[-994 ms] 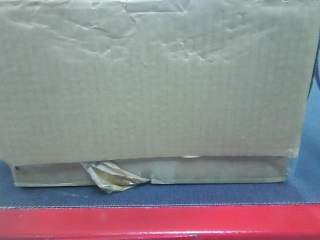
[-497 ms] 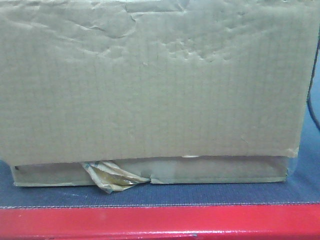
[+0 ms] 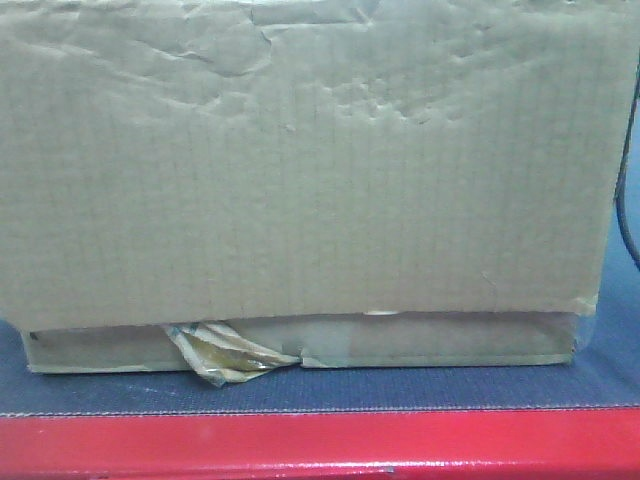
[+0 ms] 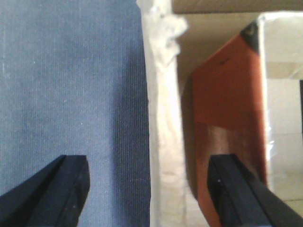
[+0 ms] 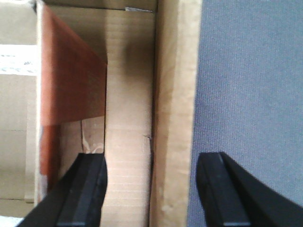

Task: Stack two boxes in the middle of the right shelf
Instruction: 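Close both grippers on the side walls of the stacked boxes, then lift the two stacked boxes off the workbench with both grippers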

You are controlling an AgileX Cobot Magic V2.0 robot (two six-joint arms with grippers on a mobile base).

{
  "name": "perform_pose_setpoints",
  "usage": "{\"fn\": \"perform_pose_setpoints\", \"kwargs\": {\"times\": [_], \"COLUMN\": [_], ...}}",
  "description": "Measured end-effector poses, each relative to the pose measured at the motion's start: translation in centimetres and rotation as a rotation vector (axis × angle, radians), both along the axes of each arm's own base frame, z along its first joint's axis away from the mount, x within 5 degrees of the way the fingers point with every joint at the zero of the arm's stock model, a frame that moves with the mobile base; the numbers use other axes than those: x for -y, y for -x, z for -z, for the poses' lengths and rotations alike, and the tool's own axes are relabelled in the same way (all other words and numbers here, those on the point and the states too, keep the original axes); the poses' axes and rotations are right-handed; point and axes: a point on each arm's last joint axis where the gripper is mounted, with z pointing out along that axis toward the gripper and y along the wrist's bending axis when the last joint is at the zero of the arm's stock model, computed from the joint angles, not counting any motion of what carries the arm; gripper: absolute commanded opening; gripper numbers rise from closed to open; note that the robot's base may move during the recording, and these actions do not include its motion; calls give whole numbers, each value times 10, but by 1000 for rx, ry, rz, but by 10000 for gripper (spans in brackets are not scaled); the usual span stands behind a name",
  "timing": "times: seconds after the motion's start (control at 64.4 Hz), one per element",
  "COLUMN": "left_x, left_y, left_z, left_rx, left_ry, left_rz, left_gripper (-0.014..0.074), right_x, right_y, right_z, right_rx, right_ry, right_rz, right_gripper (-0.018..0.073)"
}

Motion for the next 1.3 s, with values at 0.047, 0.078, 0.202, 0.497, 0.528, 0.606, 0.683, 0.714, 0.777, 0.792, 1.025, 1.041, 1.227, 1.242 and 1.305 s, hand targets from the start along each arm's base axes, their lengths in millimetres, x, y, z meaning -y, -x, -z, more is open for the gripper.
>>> {"fn": "perform_pose_setpoints", "kwargs": {"times": [0.047,0.078,0.202,0.497,0.528,0.606,0.683,0.714,0.777,0.792,1.025,1.041,1.227,1.242,1.305], "left_x": [0,0,2,4,6,11,13,13,12,12,6,6,-1,-1,-4], "left_y": [0,0,1,1,2,4,4,5,5,5,7,6,9,10,11], "left_z": [1,1,1,1,0,0,-3,-6,-16,-18,-68,-71,-104,-107,-116], "left_rx": [-2,-2,-12,4,12,27,42,51,84,92,264,276,398,408,446], "left_ry": [-1,-1,28,5,-4,-28,-42,-39,-33,-32,-14,-14,-21,-22,-31], "left_rz": [0,0,1,-34,-45,-52,-55,-58,-63,-64,-80,-80,-100,-101,-111], "left_gripper": [260,188,-53,-111,-111,-111,-111,-111,-111,-111,-111,-111,-111,-111,-111], "right_x": [0,0,0,1,0,-2,-4,-4,-2,-2,4,4,2,2,2], "right_y": [0,0,0,0,0,2,6,8,10,11,15,14,9,9,9], "right_z": [0,0,0,0,0,-1,-7,-10,-18,-20,-66,-69,-93,-95,-101], "right_rx": [0,0,-2,4,7,17,37,50,88,98,314,329,491,501,533], "right_ry": [0,0,6,26,33,45,48,48,45,43,14,12,-25,-29,-41], "right_rz": [0,0,0,19,27,35,39,39,40,39,42,41,28,28,25], "right_gripper": [172,117,-161,-151,-151,-151,-151,-151,-151,-151,-151,-151,-151,-151,-151]}}
